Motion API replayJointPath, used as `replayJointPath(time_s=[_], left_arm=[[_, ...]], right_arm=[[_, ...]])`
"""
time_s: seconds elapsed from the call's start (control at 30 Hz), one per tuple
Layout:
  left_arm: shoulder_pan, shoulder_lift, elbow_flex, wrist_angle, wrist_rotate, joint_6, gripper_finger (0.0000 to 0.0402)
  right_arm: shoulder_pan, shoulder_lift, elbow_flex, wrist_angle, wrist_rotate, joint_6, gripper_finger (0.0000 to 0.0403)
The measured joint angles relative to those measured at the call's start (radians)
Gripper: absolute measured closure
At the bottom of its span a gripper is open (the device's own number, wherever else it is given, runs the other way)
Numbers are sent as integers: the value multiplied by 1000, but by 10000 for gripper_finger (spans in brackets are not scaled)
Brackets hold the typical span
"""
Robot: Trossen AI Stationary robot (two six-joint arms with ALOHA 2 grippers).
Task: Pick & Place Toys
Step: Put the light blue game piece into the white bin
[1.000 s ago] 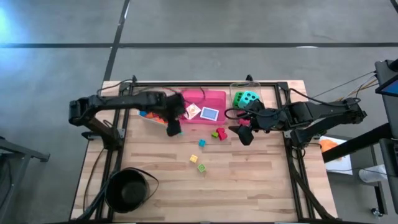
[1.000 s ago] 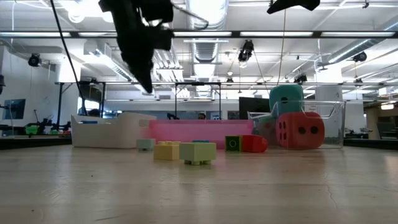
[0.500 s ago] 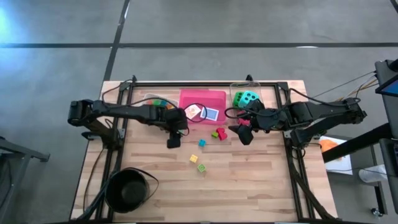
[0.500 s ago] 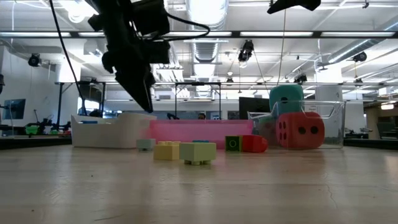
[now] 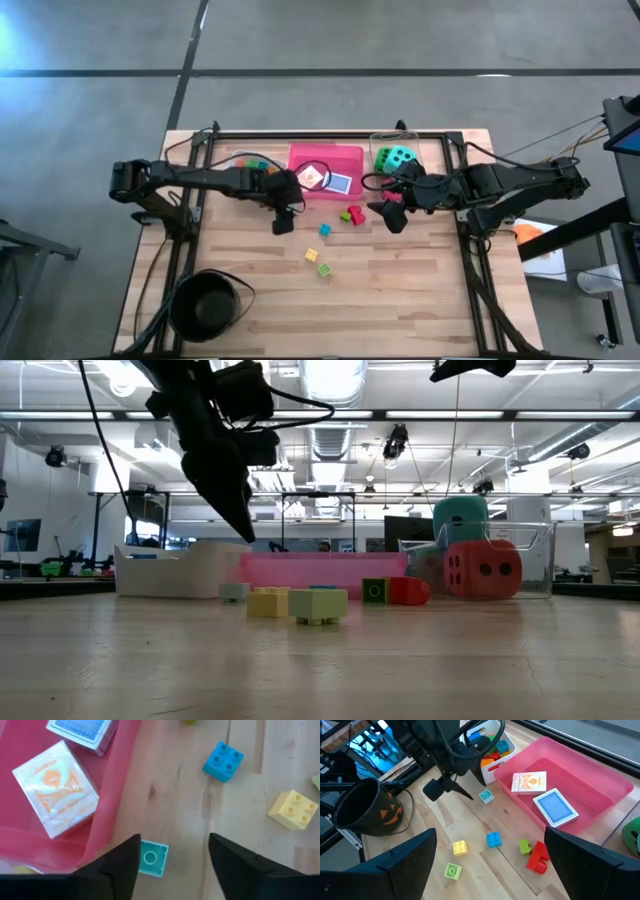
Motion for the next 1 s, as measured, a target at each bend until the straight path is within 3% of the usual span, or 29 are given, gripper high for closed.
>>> replayJointPath(time_s=[0.17, 0.3, 1.0], left_arm=[[-3, 0, -5, 2, -20, 57, 99], [-11, 17, -5, -1, -28, 118, 68], [-6, 183, -3, 14, -40, 140, 63]], right_arm=[[0, 0, 0, 0, -1, 0, 41], [0, 0, 0, -2, -1, 0, 41], [0, 0, 0, -9, -8, -4, 41]])
